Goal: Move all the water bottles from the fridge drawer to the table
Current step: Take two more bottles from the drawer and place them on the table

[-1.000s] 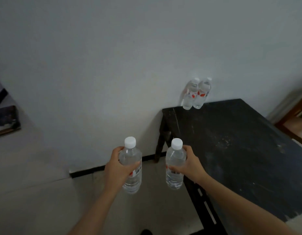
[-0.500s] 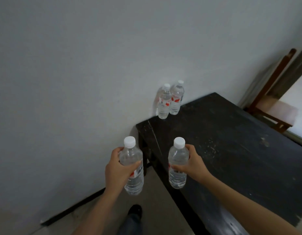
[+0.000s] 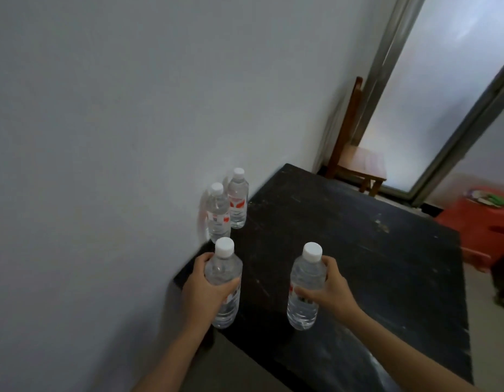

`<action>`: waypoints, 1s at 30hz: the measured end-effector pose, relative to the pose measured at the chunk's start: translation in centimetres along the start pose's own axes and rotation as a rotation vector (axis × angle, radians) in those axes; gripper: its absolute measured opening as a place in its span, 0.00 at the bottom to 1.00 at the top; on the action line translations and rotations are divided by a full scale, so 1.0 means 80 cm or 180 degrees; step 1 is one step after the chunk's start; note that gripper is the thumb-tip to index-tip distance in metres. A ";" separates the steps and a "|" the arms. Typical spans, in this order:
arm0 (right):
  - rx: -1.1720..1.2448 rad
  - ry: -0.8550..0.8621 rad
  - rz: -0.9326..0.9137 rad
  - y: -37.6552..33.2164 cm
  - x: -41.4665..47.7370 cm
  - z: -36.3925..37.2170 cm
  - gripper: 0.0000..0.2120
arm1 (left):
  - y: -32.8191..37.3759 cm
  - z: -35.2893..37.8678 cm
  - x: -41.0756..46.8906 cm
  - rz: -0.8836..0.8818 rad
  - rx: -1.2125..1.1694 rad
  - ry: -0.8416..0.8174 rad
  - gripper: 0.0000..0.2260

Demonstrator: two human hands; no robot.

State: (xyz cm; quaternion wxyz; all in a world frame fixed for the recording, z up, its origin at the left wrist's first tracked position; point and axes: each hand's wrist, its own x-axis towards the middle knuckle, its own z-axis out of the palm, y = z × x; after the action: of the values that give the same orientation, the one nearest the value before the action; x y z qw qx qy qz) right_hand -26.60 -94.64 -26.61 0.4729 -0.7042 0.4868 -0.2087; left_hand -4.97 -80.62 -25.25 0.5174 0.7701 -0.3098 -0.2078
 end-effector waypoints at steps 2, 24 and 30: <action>0.0045 0.0147 0.0121 0.008 0.002 -0.009 0.37 | 0.000 0.018 0.016 -0.0011 -0.0042 -0.0087 0.28; -0.0037 0.0198 0.0014 0.042 0.161 -0.119 0.36 | 0.060 0.209 0.154 -0.0100 0.0156 -0.0013 0.25; 0.0009 0.0274 0.0186 0.028 0.226 -0.112 0.35 | 0.066 0.234 0.210 0.0000 0.0093 0.0089 0.25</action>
State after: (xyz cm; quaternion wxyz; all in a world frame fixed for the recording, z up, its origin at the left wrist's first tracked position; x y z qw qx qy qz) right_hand -26.51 -114.91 -27.44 0.4584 -0.6794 0.5267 -0.2256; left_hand -6.21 -106.25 -27.40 0.5104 0.7805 -0.3055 -0.1925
